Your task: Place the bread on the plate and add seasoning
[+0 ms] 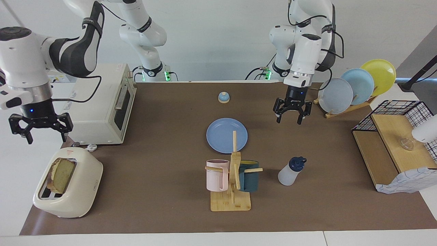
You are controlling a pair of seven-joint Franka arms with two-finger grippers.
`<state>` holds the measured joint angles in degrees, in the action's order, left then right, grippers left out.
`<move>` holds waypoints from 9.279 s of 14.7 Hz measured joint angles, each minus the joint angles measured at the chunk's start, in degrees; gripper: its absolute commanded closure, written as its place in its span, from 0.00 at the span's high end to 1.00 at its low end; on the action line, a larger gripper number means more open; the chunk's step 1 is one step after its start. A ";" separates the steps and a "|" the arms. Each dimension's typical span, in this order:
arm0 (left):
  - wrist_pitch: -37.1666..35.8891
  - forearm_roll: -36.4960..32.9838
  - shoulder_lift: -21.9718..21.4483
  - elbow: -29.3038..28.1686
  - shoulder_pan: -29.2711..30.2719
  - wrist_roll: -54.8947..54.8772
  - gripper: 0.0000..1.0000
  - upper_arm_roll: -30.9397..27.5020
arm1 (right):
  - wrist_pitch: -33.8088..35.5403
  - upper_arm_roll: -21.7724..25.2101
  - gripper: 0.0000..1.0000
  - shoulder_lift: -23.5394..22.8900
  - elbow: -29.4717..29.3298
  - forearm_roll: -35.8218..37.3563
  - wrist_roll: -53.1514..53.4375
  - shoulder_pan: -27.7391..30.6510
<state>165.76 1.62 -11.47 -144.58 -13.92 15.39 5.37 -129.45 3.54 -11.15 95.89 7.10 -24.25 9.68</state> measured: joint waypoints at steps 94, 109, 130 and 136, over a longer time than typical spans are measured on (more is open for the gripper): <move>22.26 3.17 37.88 26.57 -24.20 6.01 0.50 -27.39 | -29.64 -4.53 0.00 5.66 31.99 -32.70 49.96 -41.22; 10.67 3.17 33.97 30.84 -24.12 3.41 0.36 -29.68 | -29.62 -4.78 1.00 6.97 35.47 -34.79 53.06 -41.37; -51.32 3.17 6.54 39.98 -25.06 -17.22 0.36 -22.25 | 5.11 -4.33 0.92 9.43 10.22 -34.14 50.66 -31.20; -66.36 3.22 0.71 39.90 -25.43 -26.36 0.37 -16.63 | 15.08 -4.39 0.75 9.12 0.26 -36.57 56.61 -29.59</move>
<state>99.40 4.84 -10.76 -104.68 -39.35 -10.97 -11.26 -114.37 -0.84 -2.02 96.15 -29.47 32.35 -19.91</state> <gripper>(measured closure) 0.595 0.242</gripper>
